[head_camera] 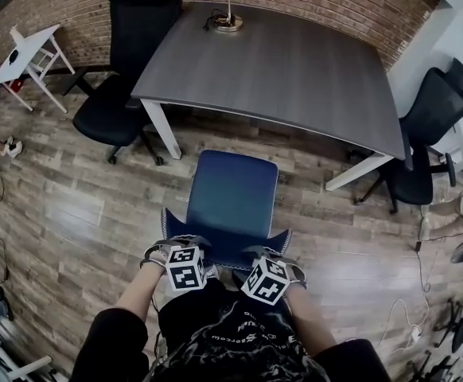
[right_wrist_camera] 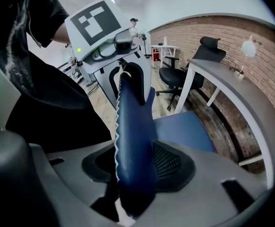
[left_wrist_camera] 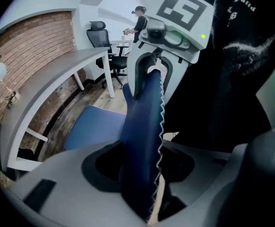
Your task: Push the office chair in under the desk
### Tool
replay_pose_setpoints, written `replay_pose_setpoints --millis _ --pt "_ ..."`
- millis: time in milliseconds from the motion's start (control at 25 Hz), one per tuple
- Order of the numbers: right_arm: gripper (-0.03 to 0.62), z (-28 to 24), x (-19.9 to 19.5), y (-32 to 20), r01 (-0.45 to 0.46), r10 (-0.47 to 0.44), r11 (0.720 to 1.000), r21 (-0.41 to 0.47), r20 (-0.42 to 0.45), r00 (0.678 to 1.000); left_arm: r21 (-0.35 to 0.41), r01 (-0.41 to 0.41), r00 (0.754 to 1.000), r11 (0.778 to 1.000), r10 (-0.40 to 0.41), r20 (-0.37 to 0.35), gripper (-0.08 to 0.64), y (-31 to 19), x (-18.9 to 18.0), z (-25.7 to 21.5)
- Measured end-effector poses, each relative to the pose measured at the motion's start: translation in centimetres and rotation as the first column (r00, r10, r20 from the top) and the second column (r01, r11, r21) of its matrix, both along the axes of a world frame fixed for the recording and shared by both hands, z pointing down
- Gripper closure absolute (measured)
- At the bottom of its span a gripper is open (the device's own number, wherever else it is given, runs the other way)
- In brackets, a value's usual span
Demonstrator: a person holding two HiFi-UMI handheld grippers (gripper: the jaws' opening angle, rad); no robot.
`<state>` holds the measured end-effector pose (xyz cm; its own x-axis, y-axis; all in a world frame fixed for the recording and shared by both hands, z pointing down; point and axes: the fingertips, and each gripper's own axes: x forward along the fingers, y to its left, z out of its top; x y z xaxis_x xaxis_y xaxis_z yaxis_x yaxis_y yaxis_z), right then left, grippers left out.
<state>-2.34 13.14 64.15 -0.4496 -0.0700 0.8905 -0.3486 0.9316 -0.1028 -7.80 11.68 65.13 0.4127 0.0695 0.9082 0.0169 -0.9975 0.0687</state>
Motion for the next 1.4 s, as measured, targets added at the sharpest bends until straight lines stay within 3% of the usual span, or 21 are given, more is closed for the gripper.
replay_pose_setpoints --millis 200,560,840,1400 --pt "0.411 1.0 0.2 -0.3 0.026 -0.024 0.999 0.038 -0.048 0.999 0.02 -0.014 0.999 1.0 0.013 0.036 0.377 -0.3 0.2 0.9" --pt "0.448 1.5 0.0 -0.7 0.012 -0.007 0.996 0.091 -0.046 0.999 0.045 -0.028 0.999 0.999 0.026 0.039 0.431 -0.3 0.0 1.4" --pt "0.463 1.5 0.3 -0.6 0.003 0.003 0.992 0.124 -0.043 0.999 0.117 -0.037 0.999 0.992 0.034 0.026 0.439 -0.6 0.4 1.2" --pt "0.492 1.4 0.2 -2.1 0.016 -0.006 0.989 0.15 -0.064 0.998 0.095 -0.022 1.0 0.995 0.02 0.019 0.442 -2.0 0.5 0.9"
